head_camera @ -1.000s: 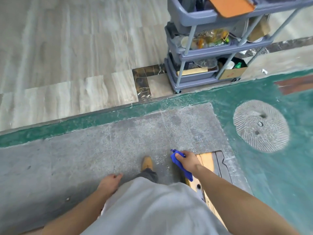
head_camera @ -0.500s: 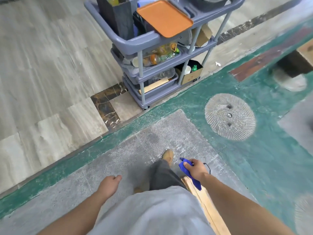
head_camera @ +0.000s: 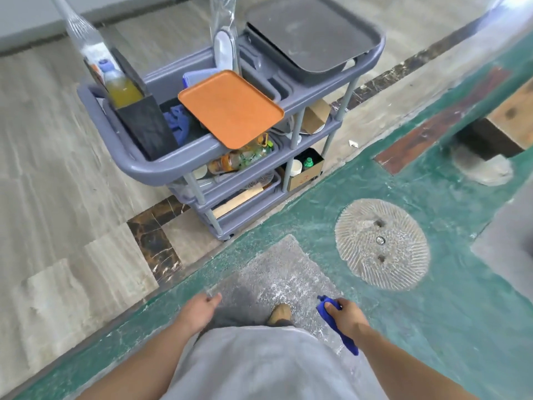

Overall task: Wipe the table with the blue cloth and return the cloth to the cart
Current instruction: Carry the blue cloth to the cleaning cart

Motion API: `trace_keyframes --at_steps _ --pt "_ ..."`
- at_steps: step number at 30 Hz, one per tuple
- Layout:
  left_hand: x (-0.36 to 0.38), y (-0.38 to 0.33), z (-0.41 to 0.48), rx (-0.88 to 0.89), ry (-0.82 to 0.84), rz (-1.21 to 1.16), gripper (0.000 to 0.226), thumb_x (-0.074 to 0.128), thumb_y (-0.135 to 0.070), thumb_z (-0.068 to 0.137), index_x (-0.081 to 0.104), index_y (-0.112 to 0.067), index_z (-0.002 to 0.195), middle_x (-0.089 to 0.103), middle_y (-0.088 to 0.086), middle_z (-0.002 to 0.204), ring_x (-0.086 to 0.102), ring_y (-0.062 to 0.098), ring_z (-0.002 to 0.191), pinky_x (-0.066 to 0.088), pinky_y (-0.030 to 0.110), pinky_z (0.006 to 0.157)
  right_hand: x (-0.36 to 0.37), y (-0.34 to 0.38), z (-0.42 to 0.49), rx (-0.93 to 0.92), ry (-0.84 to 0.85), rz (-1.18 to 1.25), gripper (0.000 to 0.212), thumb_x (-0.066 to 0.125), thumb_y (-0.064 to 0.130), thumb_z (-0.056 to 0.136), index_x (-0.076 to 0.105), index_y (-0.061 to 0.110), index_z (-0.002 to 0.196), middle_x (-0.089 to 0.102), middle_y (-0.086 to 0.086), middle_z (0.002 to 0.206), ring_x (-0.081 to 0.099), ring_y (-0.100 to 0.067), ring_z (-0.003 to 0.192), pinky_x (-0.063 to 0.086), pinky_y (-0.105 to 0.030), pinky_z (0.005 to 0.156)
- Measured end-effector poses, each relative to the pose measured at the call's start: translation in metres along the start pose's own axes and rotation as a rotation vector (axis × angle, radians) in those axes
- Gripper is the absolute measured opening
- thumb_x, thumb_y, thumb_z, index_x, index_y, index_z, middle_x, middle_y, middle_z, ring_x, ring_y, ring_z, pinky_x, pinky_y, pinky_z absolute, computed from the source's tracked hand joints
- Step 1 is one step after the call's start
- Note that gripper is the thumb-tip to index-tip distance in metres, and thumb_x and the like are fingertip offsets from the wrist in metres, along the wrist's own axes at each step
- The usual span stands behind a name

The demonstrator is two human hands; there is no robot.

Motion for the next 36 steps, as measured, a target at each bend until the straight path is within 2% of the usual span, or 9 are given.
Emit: trace_keyframes --at_steps 3,9,12,15,18,23,27,32,36 --pt "-0.022 -0.019 0.019 -0.034 -0.034 0.000 0.045 0.044 -0.048 0.107 0.055 -0.013 0.080 0.060 0.009 0.082 0.067 0.033 0.090 0.039 0.036 0.071 -0.027 0.053 0.019 -0.113 0.031 0.018 0.024 0.055 0.038 0.101 0.068 0.018 0.103 0.075 -0.006 0.087 0.071 -0.027 0.088 0.051 -0.035 0.079" --pt "-0.068 -0.062 0.051 -0.046 -0.184 -0.114 0.044 0.045 -0.048 0.107 0.058 -0.013 0.084 0.066 0.006 0.081 0.063 0.025 0.077 0.042 0.033 0.069 -0.075 0.190 0.037 -0.444 0.018 0.141 0.014 0.057 0.037 0.102 0.068 0.030 0.097 0.072 0.008 0.078 0.064 -0.009 0.071 0.048 -0.017 0.063" --pt "-0.102 -0.105 0.061 0.066 -0.363 -0.139 0.037 0.044 -0.046 0.107 0.065 -0.016 0.098 0.071 0.003 0.095 0.065 0.017 0.083 0.048 0.034 0.074 -0.105 0.265 0.032 -0.625 -0.001 0.234 0.011 0.058 0.035 0.102 0.067 0.039 0.098 0.074 0.017 0.081 0.064 0.005 0.072 0.045 -0.007 0.064" --pt "-0.145 -0.153 0.071 0.191 -0.618 -0.186 0.024 0.043 -0.046 0.106 0.061 -0.030 0.098 0.065 -0.008 0.096 0.057 -0.003 0.080 0.039 0.020 0.066 -0.137 0.335 0.028 -0.771 -0.013 0.305 0.015 0.059 0.034 0.102 0.068 0.045 0.105 0.075 0.021 0.093 0.067 0.004 0.083 0.046 -0.008 0.071" --pt "-0.192 -0.192 0.089 0.237 -0.848 -0.268 0.028 0.045 -0.046 0.105 0.065 -0.026 0.103 0.061 -0.010 0.102 0.058 0.011 0.092 0.043 0.032 0.079 -0.166 0.403 0.036 -0.913 -0.038 0.307 0.018 0.059 0.032 0.102 0.070 0.042 0.113 0.076 0.020 0.105 0.068 0.002 0.098 0.047 -0.012 0.082" --pt "-0.250 -0.231 0.138 0.274 -0.979 -0.114 0.040 0.050 -0.042 0.101 0.067 -0.011 0.119 0.064 0.005 0.120 0.055 0.028 0.117 0.044 0.046 0.099 -0.193 0.509 0.083 -1.151 -0.116 0.026 0.022 0.061 0.025 0.101 0.071 0.025 0.120 0.071 0.012 0.118 0.059 0.000 0.115 0.041 -0.018 0.100" --pt "-0.263 -0.232 0.174 0.178 -0.904 0.013 0.055 0.042 -0.047 0.098 0.065 -0.008 0.128 0.062 0.011 0.136 0.057 0.033 0.128 0.042 0.051 0.105 -0.189 0.572 0.135 -1.248 -0.222 -0.315 0.028 0.062 0.026 0.100 0.068 0.017 0.126 0.071 -0.001 0.123 0.057 -0.022 0.121 0.040 -0.035 0.106" --pt "-0.250 -0.225 0.189 0.163 -0.886 0.231 0.050 0.041 -0.047 0.097 0.072 -0.012 0.115 0.073 0.008 0.111 0.069 0.033 0.102 0.049 0.049 0.091 -0.168 0.605 0.173 -1.325 -0.224 -0.649 0.037 0.058 0.036 0.101 0.065 0.018 0.132 0.067 -0.005 0.133 0.052 -0.033 0.131 0.043 -0.044 0.110" --pt "-0.248 -0.226 0.194 0.163 -0.918 0.295 0.039 0.047 -0.044 0.096 0.075 -0.017 0.103 0.073 0.001 0.091 0.069 0.029 0.086 0.047 0.046 0.083 -0.154 0.602 0.189 -1.244 -0.170 -0.878 0.051 0.040 0.053 0.104 0.048 0.033 0.149 0.045 0.005 0.159 0.030 -0.026 0.152 0.037 -0.043 0.112"
Point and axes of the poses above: each hand's wrist, its own z-axis towards the middle knuckle, its own x-axis out of the palm, y = z × x, the point moved 2 cm from there along z, towards the middle knuckle
